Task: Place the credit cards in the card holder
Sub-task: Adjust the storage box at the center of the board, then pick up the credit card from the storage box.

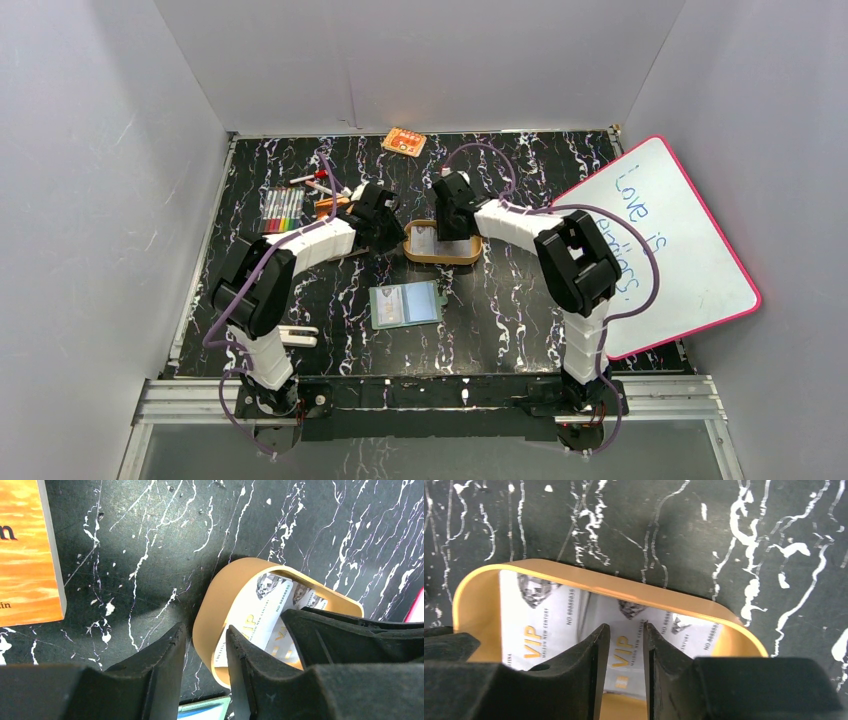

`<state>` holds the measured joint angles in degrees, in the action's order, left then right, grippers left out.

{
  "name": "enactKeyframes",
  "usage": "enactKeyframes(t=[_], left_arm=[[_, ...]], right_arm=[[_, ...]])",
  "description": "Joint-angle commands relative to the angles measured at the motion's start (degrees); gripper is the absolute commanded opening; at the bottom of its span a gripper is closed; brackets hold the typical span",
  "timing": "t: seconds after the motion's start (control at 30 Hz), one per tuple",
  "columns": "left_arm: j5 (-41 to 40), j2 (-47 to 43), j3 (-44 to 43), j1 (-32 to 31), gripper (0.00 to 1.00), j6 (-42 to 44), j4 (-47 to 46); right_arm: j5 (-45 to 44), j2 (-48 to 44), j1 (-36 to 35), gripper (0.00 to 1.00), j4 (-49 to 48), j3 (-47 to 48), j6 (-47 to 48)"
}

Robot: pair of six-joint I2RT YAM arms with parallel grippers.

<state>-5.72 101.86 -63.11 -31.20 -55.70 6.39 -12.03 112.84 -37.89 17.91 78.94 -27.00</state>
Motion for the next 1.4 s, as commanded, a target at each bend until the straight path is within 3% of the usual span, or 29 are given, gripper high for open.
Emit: enactKeyframes(t=[0.0,0.1,0.27,0.57,0.8,1.1,1.37], left_arm=[[0.4,-2.3,0.3,0.5,0.33,0.4,0.2],[0.4,-2.4,0.4,0.6,0.33,0.2,0.3],[0.5,-2.6,0.7,0.6,0.32,0.1,0.1],[1.2,-2.9,1.0,0.8,0.32,0.1,-0.4],[1.8,-3.0,1.6,0.9,0.31,-0.2,-0.8],[2.2,-3.2,2.0,1.1,0.29,-0.3,-1.1],[2.3,-3.4,2.7,1.3,0.27,-0.4,-1.2]], right_arm=[[-0.5,-1.9,1.3,0.37,1.1,-3.0,0.4],[-0.1,-2.5,1.7,0.37,1.5,-2.8,0.0],[0.2,-5.5,1.7,0.53,0.7,-3.2,-1.1],[14.3,-7.0,1.8,0.56,-7.6,-4.0,-5.1],[16.0,-2.9,2.1,0.56,-6.2,-1.5,-6.6],[15.8,0.7,2.3,0.55,-4.6,0.8,-7.4],[13.2,1.7,2.7,0.37,-1.3,1.2,-5.8]])
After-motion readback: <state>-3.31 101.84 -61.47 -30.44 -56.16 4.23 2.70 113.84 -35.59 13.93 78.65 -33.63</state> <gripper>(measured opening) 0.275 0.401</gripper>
